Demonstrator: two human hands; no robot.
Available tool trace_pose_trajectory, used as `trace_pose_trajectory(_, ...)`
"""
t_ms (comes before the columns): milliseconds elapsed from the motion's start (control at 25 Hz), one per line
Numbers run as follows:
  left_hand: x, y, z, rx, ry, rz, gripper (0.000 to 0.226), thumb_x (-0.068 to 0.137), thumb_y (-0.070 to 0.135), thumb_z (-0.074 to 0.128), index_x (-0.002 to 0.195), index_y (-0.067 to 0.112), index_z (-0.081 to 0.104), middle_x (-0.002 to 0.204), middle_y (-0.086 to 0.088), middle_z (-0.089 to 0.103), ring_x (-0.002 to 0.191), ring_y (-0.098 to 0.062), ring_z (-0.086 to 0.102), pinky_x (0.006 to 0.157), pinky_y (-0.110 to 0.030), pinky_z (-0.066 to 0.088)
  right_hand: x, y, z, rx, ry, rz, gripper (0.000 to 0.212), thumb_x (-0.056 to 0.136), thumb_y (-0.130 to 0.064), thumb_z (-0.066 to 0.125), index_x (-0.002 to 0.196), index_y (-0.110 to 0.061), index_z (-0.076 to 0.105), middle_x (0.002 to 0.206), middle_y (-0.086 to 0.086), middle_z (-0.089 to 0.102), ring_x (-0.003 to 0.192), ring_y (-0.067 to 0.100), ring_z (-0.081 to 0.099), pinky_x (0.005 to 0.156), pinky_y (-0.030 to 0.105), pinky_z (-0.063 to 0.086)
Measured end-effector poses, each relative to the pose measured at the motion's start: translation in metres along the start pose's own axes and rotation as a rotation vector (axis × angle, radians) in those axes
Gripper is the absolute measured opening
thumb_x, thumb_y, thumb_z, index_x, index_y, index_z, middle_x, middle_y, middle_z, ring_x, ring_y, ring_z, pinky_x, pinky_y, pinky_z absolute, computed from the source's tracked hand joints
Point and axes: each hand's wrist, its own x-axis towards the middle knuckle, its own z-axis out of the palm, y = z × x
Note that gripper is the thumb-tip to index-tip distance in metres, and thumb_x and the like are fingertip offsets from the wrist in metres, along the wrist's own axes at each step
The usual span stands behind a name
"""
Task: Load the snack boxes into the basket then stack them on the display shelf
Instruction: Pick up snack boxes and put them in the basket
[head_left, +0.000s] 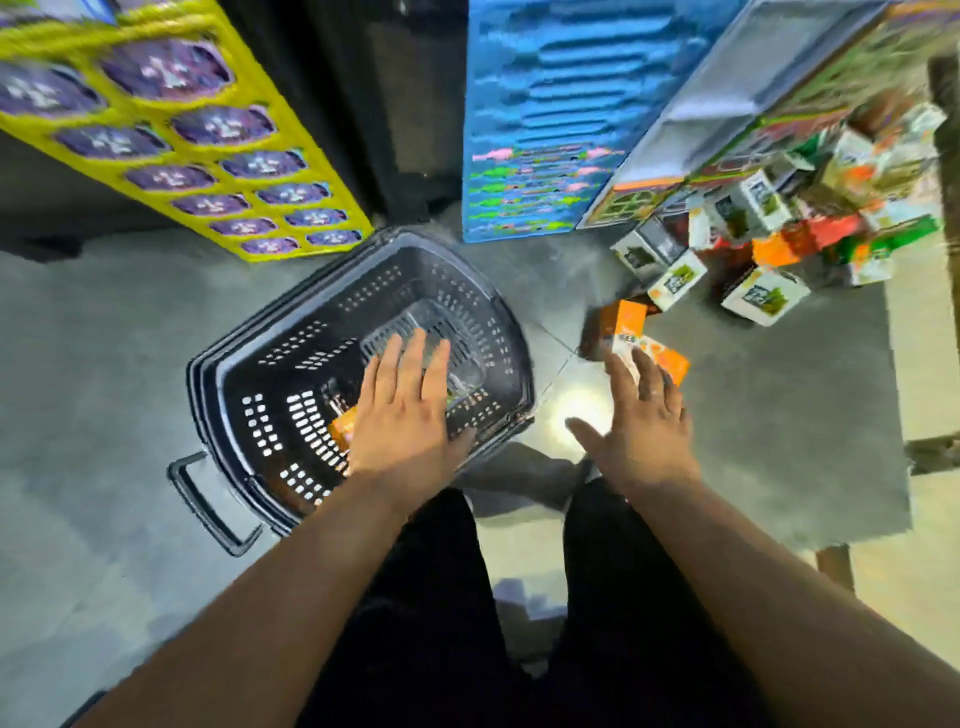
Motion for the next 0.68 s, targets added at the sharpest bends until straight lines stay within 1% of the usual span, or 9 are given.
trace_pose_trajectory(80,0.017,0.038,-0.014,0.021,0.022,0.038,0.107,0.067,0.056,0.077,0.151,0.011,0.027,0.157,-0.017,0.029,0.146,-0.035,0.021,0.118,-0.044,0.010,-0.002,0.043,-0.015,0.028,-0.009,0.093,0.089,0.085,-0.053,0.064,0.155,-0.031,0.014,0.163,0.006,0.011,0.148,0.033,0.013,0.119,0.047,0.014)
trace_pose_trajectory(160,0.036,0.082,-0.020,0.046,0.047,0.087,0.106,0.061,0.051,0.083,0.147,0.007,0.038,0.152,-0.020,0.037,0.141,-0.038,0.031,0.117,-0.043,0.012,0.003,0.091,-0.024,0.054,-0.036,0.149,0.094,0.084,-0.054,0.066,0.155,-0.030,0.011,0.163,0.007,0.010,0.147,0.033,0.014,0.119,0.046,0.015)
trace_pose_trajectory(200,0.047,0.105,-0.019,0.054,0.045,0.106,0.105,0.060,0.049,0.085,0.145,0.006,0.042,0.150,-0.021,0.040,0.140,-0.039,0.035,0.116,-0.045,0.017,0.007,0.114,-0.027,0.060,-0.052,0.171,0.095,0.083,-0.055,0.066,0.155,-0.030,0.010,0.163,0.008,0.009,0.147,0.033,0.014,0.119,0.045,0.015)
trace_pose_trajectory(280,0.069,0.153,-0.013,0.067,0.023,0.120,0.102,0.061,0.046,0.086,0.144,0.004,0.043,0.150,-0.022,0.040,0.139,-0.040,0.037,0.115,-0.049,0.028,0.021,0.161,-0.028,0.097,-0.088,0.200,0.098,0.082,-0.056,0.066,0.155,-0.029,0.008,0.163,0.007,0.008,0.148,0.031,0.013,0.119,0.044,0.016)
trace_pose_trajectory(320,0.080,0.176,-0.006,0.068,0.009,0.128,0.102,0.062,0.045,0.085,0.145,0.004,0.042,0.151,-0.022,0.039,0.140,-0.040,0.036,0.115,-0.050,0.029,0.027,0.185,-0.028,0.130,-0.113,0.219,0.098,0.082,-0.057,0.066,0.155,-0.029,0.008,0.163,0.006,0.007,0.148,0.031,0.012,0.119,0.043,0.015)
trace_pose_trajectory(400,0.109,0.227,0.015,0.068,-0.019,0.150,0.099,0.070,0.047,0.080,0.148,0.005,0.036,0.154,-0.022,0.033,0.143,-0.039,0.031,0.118,-0.050,0.026,0.042,0.237,-0.025,0.160,-0.164,0.257,0.098,0.083,-0.057,0.065,0.155,-0.029,0.006,0.163,0.006,0.005,0.149,0.030,0.009,0.119,0.043,0.015)
trace_pose_trajectory(600,0.174,0.315,0.083,0.037,-0.179,0.162,0.092,0.085,0.053,0.063,0.155,0.012,0.019,0.161,-0.015,0.017,0.148,-0.033,0.018,0.120,-0.045,0.019,0.084,0.322,0.002,0.067,-0.236,0.242,0.100,0.085,-0.058,0.063,0.155,-0.028,0.000,0.164,0.006,0.002,0.150,0.032,0.007,0.119,0.045,0.014)
trace_pose_trajectory(680,0.198,0.335,0.119,-0.018,-0.210,0.145,0.090,0.085,0.052,0.063,0.154,0.013,0.021,0.159,-0.014,0.022,0.146,-0.030,0.021,0.119,-0.044,0.022,0.110,0.342,0.024,0.089,-0.267,0.262,0.100,0.085,-0.056,0.064,0.155,-0.028,-0.001,0.164,0.005,0.000,0.150,0.032,0.005,0.120,0.045,0.013)
